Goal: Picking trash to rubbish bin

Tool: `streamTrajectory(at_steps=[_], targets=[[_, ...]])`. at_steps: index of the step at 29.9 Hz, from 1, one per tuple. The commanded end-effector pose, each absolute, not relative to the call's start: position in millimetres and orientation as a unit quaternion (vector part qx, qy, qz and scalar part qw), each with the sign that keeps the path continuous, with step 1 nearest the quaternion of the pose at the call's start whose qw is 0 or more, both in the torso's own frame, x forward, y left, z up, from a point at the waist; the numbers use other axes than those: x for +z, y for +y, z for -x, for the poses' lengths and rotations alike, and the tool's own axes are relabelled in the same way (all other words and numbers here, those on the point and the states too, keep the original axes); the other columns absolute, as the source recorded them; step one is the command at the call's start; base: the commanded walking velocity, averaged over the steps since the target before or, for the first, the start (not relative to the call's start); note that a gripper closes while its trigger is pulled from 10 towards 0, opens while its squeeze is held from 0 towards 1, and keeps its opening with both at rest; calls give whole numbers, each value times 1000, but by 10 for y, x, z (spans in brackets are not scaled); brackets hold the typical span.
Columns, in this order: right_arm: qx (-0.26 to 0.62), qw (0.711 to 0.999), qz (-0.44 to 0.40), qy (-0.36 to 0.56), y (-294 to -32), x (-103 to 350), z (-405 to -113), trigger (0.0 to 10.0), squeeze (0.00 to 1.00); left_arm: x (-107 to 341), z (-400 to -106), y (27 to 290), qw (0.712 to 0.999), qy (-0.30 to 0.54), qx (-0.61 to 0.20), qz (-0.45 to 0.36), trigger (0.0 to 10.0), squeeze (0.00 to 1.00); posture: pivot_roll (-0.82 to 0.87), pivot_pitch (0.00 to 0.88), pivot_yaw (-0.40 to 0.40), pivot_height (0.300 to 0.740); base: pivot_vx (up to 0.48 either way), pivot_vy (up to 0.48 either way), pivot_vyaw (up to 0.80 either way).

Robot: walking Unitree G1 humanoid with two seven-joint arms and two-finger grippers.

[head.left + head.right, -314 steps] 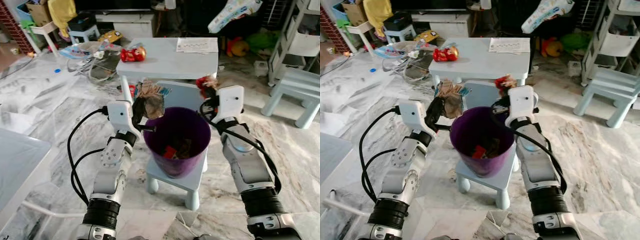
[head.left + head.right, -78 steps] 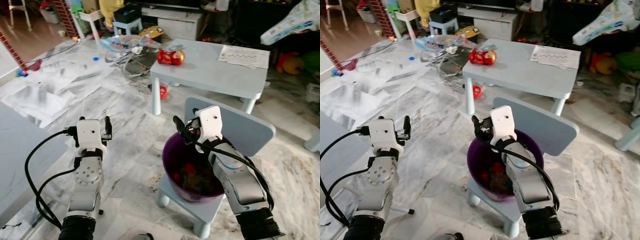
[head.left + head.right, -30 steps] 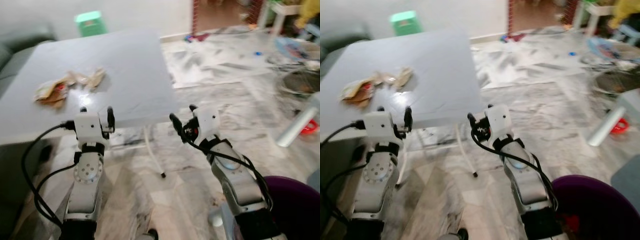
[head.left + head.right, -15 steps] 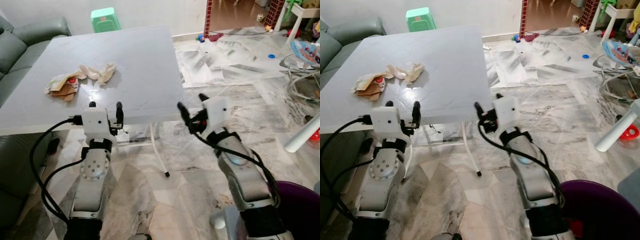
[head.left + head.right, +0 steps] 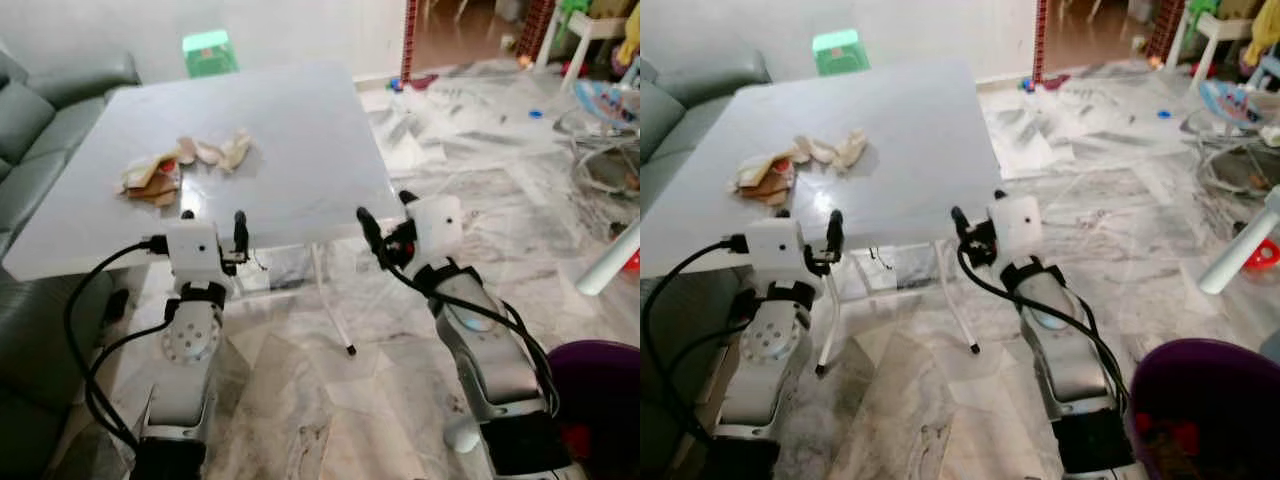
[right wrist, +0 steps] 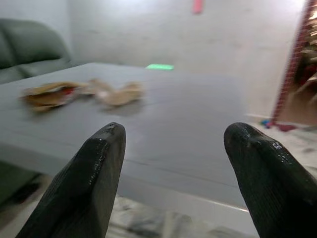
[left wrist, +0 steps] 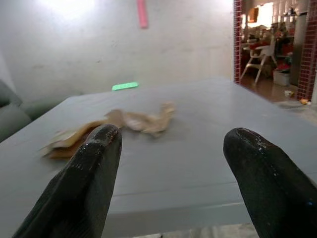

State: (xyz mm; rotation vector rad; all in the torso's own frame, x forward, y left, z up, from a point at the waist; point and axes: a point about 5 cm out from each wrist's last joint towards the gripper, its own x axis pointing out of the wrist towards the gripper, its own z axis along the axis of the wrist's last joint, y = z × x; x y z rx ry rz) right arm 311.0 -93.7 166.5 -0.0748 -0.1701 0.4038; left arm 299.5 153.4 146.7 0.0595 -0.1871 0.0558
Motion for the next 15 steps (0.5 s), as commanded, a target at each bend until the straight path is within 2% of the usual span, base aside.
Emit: streamTrajectory(at_steps=[1,15], targets=[[212,972,37,-96,-855,1720,-3104,10000,0,1460,-2986,1608,995,-88,36,-34,10000,0,-35,70,59,740,0,476,0],[215,971,37,-95,-852,1720,-3095,10000,0,1424,-2981,1605,995,-80,39,-36,10000,0,-40,77,56,740,0,476,0]])
